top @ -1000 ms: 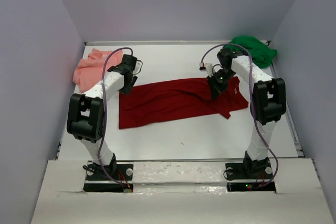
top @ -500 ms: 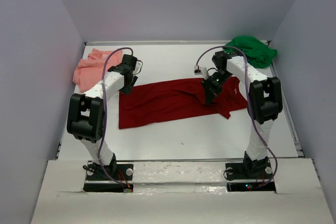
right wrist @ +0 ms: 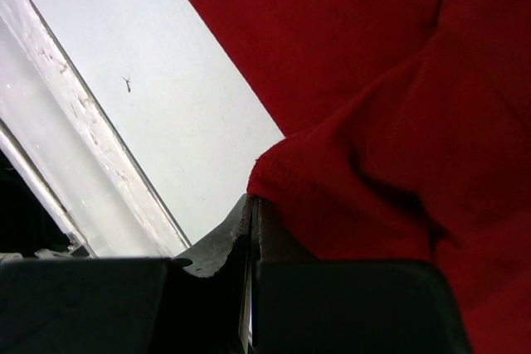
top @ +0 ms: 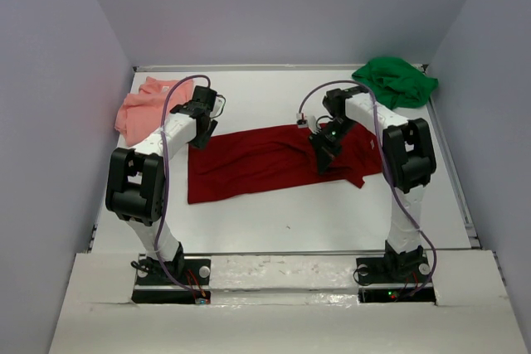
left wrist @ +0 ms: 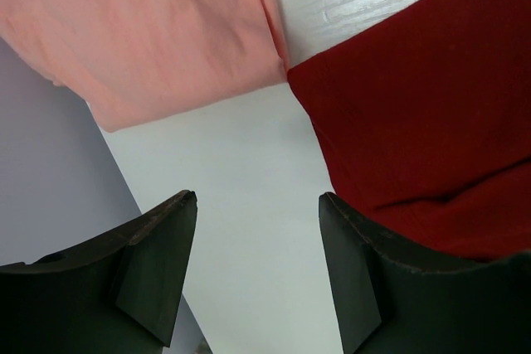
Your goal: Fold and stack the t-shirts
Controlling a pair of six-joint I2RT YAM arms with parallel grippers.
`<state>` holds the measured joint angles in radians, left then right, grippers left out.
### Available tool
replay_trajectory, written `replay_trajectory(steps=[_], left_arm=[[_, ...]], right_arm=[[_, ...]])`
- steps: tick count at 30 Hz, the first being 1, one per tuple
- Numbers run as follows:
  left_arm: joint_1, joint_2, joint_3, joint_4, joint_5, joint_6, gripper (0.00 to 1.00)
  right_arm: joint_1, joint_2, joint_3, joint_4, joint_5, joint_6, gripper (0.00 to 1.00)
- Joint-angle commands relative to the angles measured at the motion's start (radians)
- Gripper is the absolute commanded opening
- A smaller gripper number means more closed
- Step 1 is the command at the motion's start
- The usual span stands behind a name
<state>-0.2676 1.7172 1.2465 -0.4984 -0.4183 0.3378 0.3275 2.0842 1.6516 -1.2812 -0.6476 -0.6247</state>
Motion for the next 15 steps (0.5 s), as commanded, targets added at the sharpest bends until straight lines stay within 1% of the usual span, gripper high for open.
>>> replay_trajectory(steps=[1, 7, 15], left_arm=[[-0.004, -0.031, 0.027, -0.011, 0.007, 0.001, 0.72], [-0.004, -0.031, 0.024, -0.009, 0.012, 0.001, 0.72], [-0.005, -0.036, 0.021, -0.009, 0.012, 0.001, 0.72]], right_arm=[[0.022, 0.000, -0.009, -0.021, -0.041, -0.012, 0.00], [0.042, 0.031, 0.002, -0.010, -0.058, -0.003, 0.00], [0.103, 0.105, 0.091, -0.020, -0.073, 0.011, 0.00]])
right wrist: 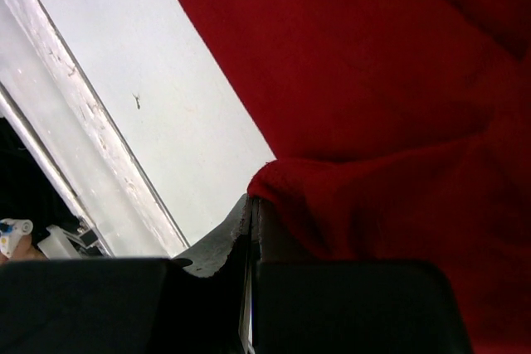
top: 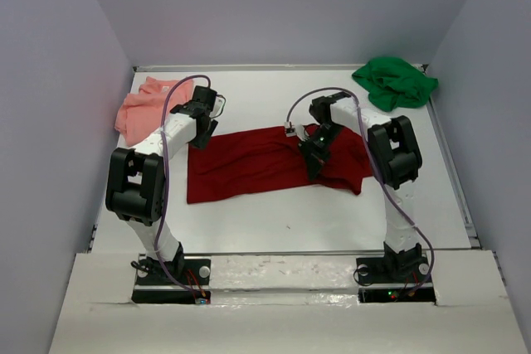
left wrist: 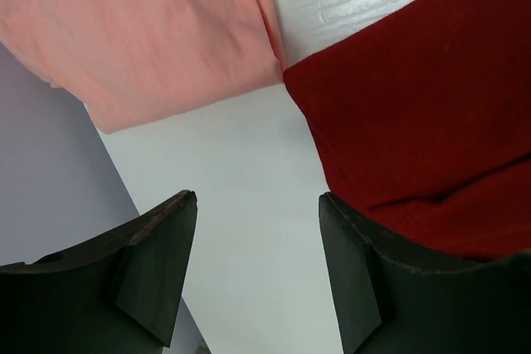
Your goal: Fold and stack the t-shirts
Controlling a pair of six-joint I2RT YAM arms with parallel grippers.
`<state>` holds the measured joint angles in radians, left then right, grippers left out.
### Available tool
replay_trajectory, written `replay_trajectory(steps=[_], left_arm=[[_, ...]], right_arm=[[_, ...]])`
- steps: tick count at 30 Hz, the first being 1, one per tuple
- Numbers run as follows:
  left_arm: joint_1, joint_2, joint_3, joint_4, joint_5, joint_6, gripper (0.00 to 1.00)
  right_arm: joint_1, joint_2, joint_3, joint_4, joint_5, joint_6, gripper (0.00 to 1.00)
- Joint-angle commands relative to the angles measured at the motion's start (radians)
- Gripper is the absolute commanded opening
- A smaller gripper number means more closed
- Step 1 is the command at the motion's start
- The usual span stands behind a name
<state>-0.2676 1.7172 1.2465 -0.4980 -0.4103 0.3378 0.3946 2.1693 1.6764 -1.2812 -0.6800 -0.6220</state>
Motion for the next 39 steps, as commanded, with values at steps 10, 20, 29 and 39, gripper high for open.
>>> replay_trajectory(steps=[10, 20, 29, 39], left_arm=[[-0.005, -0.036, 0.018, -0.007, 0.014, 0.003, 0.72], [-0.028, -0.037, 0.037, -0.022, 0.063, -0.002, 0.72], [-0.028, -0.085, 0.103, -0.114, 0.445, 0.001, 0.64], [-0.030, -0.083, -0.027, -0.142, 0.496, 0.096, 0.34]], right_arm=[[0.046, 0.008, 0.082, -0.026, 0.016, 0.015, 0.72], [0.033, -0.120, 0.158, -0.056, 0.068, 0.040, 0.78], [-0.068, -0.311, 0.176, 0.235, 0.443, 0.197, 0.84], [-0.212, -0.396, -0.010, 0.327, 0.553, 0.294, 0.83]])
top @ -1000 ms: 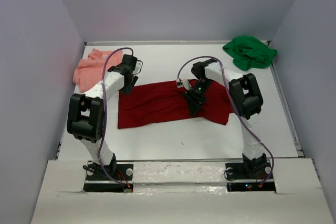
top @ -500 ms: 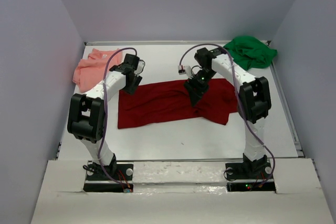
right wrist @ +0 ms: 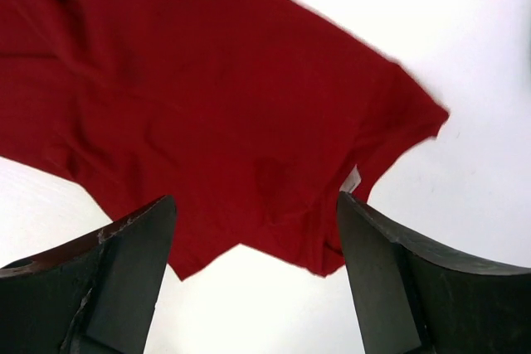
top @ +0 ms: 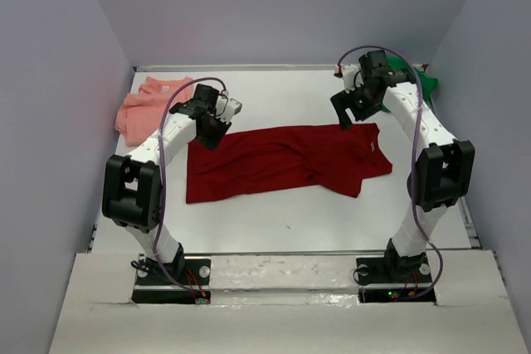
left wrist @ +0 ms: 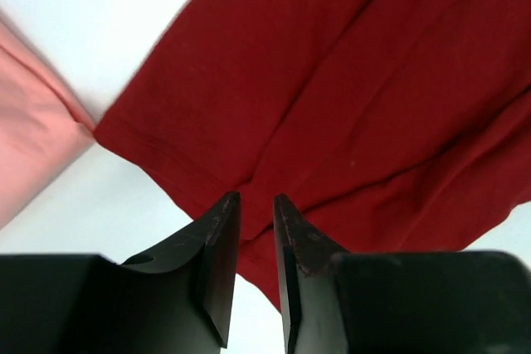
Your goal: Fold and stack the t-shirts
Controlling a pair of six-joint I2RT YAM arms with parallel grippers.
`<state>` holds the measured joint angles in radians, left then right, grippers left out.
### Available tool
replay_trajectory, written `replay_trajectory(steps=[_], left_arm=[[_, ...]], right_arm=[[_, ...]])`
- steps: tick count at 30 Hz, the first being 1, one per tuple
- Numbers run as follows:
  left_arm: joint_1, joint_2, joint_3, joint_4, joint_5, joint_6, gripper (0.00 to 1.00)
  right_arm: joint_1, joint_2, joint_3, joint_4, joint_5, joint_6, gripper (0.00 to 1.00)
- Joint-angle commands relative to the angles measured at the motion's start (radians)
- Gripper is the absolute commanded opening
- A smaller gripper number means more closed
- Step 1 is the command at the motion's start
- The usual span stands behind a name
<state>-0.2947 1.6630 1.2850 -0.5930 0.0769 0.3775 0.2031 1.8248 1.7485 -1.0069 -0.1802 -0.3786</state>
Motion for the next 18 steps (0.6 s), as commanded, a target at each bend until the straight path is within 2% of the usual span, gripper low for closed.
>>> replay_trajectory(steps=[1, 8, 12, 18], left_arm=[[-0.003, -0.038, -0.081, -0.036, -0.008, 0.061, 0.34], [0.008, -0.078, -0.164, 0.010, -0.066, 0.133, 0.38], [0.011, -0.091, -0.220, 0.047, -0.140, 0.162, 0.38], [0.037, -0.092, -0.274, 0.065, -0.144, 0.199, 0.37]], right_arm=[[-0.033, -0.070, -0.099, 0.057, 0.048, 0.052, 0.83], [-0.079, -0.212, -0.233, 0.082, 0.055, 0.069, 0.84], [-0.102, -0.255, -0.283, 0.097, 0.050, 0.096, 0.84], [-0.143, -0.295, -0.357, 0.122, 0.036, 0.102, 0.85]])
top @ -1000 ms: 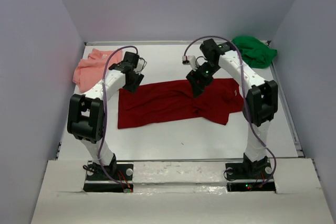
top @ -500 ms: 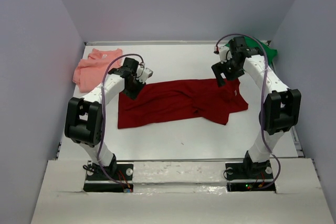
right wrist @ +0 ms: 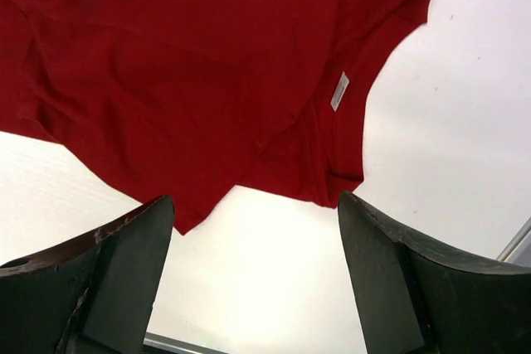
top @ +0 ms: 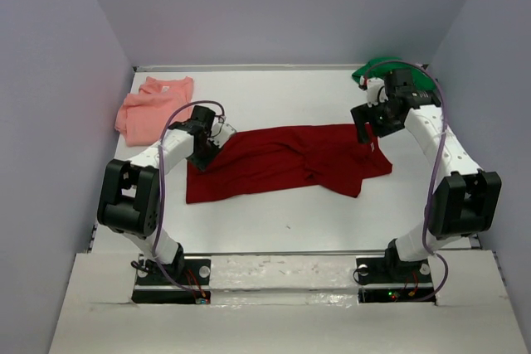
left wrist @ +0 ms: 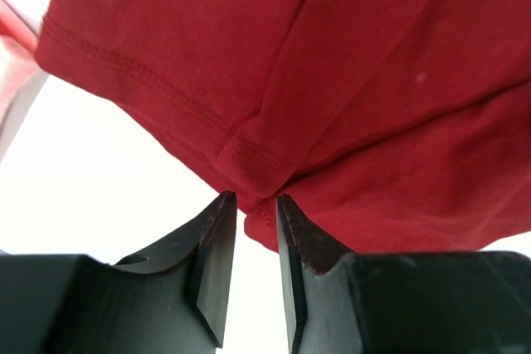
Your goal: Fold and stack the t-shirts
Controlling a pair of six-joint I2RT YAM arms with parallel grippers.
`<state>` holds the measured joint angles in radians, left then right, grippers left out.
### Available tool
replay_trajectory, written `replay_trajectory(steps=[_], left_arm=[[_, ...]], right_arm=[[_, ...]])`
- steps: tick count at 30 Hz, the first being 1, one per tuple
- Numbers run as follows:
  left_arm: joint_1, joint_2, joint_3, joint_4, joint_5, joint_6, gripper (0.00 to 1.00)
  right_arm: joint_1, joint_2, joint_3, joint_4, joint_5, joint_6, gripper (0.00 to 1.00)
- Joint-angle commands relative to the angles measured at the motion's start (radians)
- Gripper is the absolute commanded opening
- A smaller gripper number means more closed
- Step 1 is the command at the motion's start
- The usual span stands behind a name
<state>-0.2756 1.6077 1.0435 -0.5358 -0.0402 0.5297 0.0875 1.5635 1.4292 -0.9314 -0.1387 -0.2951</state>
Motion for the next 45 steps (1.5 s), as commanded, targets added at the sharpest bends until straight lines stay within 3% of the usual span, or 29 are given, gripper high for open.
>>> replay_trajectory(steps=[1, 20, 45], left_arm=[[0.021, -0.038, -0.037, 0.013, -0.027, 0.052, 0.37], [0.035, -0.080, -0.074, 0.000, 0.036, 0.088, 0.41], [0.035, 0.029, -0.037, 0.048, 0.079, 0.113, 0.41]], right_arm=[[-0.028, -0.037, -0.044, 0.049, -0.001, 0.019, 0.85], [-0.055, -0.040, -0.078, 0.059, -0.032, 0.024, 0.85], [-0.065, -0.029, -0.092, 0.052, -0.032, 0.019, 0.85]])
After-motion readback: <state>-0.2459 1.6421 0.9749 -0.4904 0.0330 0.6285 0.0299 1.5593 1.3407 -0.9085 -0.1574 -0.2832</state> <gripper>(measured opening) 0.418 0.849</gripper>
